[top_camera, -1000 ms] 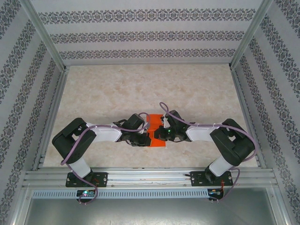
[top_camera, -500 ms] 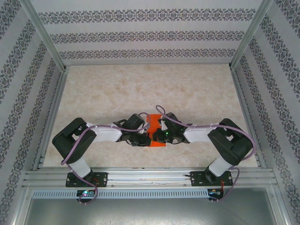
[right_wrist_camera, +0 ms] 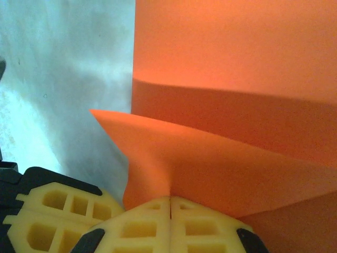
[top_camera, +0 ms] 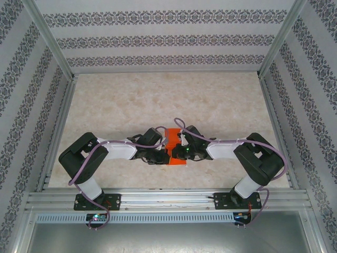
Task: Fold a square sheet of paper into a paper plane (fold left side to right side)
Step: Fold the triangle a second time at the center of the table.
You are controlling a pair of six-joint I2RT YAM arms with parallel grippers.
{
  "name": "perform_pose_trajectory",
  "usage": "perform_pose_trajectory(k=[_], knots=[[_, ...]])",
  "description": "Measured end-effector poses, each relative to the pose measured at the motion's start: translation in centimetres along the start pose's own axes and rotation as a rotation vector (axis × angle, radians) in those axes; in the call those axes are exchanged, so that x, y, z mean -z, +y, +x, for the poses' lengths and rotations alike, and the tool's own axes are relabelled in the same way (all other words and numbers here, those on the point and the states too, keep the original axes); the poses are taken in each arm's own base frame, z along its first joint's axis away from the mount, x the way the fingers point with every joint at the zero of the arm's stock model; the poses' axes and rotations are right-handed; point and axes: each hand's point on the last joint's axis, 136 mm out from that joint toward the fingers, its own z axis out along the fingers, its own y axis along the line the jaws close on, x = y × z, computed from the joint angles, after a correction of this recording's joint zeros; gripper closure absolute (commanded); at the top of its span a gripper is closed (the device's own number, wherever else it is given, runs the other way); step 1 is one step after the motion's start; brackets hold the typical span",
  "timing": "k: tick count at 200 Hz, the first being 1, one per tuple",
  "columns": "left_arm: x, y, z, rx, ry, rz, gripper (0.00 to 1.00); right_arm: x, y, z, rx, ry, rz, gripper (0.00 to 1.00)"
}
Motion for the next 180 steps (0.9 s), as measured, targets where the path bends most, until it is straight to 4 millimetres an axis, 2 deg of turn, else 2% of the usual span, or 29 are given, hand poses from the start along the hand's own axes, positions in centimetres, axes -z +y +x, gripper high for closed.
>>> perform_pose_trajectory(k=[110, 180], knots=[[-0.1, 0.0, -0.3, 0.014, -0.02, 0.008, 1.0, 1.7, -2.8, -3.0, -0.05, -0.037, -0.001, 1.0], [-0.1, 0.0, -0.8, 0.005, -0.046, 0.007, 1.0, 2.5, -4.1, -4.2, -0.091, -0.037, -0.036, 1.0]])
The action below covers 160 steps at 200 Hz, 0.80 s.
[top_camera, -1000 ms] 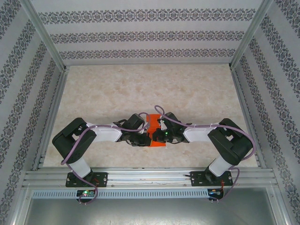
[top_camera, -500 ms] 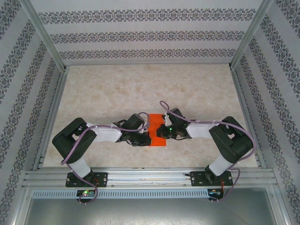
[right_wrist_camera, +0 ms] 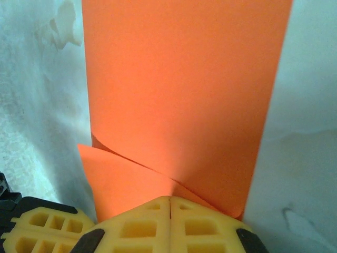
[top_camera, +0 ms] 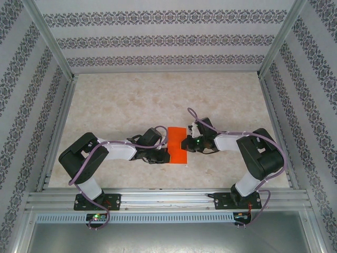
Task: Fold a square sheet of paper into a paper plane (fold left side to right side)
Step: Fold the triangle a second time at the center of the table.
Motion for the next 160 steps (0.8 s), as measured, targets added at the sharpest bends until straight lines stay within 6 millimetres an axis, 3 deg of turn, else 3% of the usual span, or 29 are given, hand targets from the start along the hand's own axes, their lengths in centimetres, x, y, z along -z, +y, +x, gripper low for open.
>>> perform_pose_trajectory(k=[85, 122, 160], knots=[[0.0, 0.0, 0.0, -0.003, -0.003, 0.004, 1.0, 2.1, -1.6, -2.5, -0.038, -0.076, 0.04, 1.0], [0.0, 0.0, 0.1, -0.003, -0.004, 0.004, 1.0, 4.1, 1.2, -3.3, 0.02, -0.152, 0.002, 1.0], [0.0, 0.0, 0.0, -0.003, -0.004, 0.004, 1.0, 2.3, 3.6, -1.3, 0.058, -0.099, -0.037, 1.0]])
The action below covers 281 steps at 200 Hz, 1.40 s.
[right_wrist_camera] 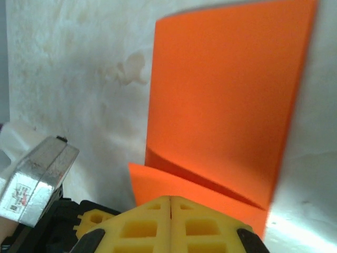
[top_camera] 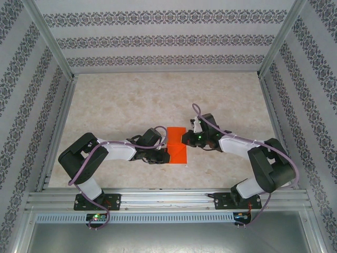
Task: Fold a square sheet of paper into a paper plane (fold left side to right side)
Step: Fold the triangle a second time at the center of the table.
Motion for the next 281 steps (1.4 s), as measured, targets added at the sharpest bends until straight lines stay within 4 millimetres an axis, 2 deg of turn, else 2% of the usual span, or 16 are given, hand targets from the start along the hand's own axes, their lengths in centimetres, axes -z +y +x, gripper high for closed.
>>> perform_pose_trajectory(k=[18, 51, 114, 168, 231, 281], knots=[[0.0, 0.0, 0.0, 0.0, 0.0, 0.001, 1.0, -1.2, -0.3, 1.0, -0.012, 0.034, 0.007, 1.0], [0.1, -0.1, 0.0, 0.004, 0.005, -0.006, 1.0, -2.7, -2.7, 2.1, -0.062, 0.078, 0.062, 1.0], [0.5, -0.5, -0.2, 0.027, 0.038, -0.042, 1.0, -2.9, -2.6, 1.9, -0.057, 0.071, 0.044, 1.0], [0.0, -2.3, -2.3, -0.005, 0.023, -0.021, 1.0, -3.0, -2.6, 1.9, -0.055, 0.071, 0.038, 1.0], [-1.2, -1.9, -3.0, -0.011, 0.038, -0.036, 1.0, -3.1, -2.5, 1.9, -0.053, 0.071, 0.032, 1.0], [-1.5, -1.4, -2.6, -0.014, 0.038, -0.034, 1.0, -3.1, -2.5, 1.9, -0.053, 0.071, 0.032, 1.0]])
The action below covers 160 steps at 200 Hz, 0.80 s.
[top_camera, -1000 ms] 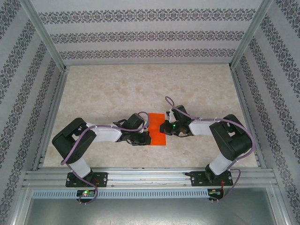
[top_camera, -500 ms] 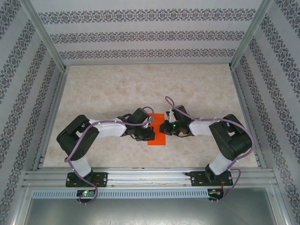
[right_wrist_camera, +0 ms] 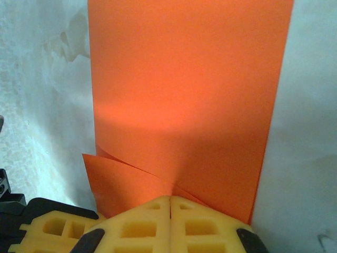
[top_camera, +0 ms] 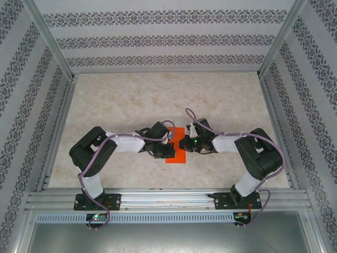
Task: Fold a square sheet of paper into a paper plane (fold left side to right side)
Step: Fold the triangle a second time at the center of the table.
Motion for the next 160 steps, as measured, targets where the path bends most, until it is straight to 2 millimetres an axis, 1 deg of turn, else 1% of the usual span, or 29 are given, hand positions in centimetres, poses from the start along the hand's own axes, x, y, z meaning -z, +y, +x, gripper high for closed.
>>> perform_pose_trajectory(k=[50, 77, 122, 160], knots=[[0.3, 0.3, 0.6, -0.009, -0.049, 0.046, 1.0, -0.1, 0.0, 0.1, 0.001, 0.007, -0.008, 1.0], [0.7, 0.7, 1.3, -0.001, -0.056, 0.053, 1.0, -0.1, 0.0, 0.2, -0.001, 0.018, -0.018, 1.0], [1.7, 1.7, 3.2, 0.023, -0.056, 0.047, 1.0, -0.1, 0.0, 0.1, -0.009, 0.034, -0.036, 1.0], [2.3, 2.3, 4.2, 0.036, -0.06, 0.04, 1.0, 0.0, 0.1, 0.1, -0.007, 0.043, -0.038, 1.0]])
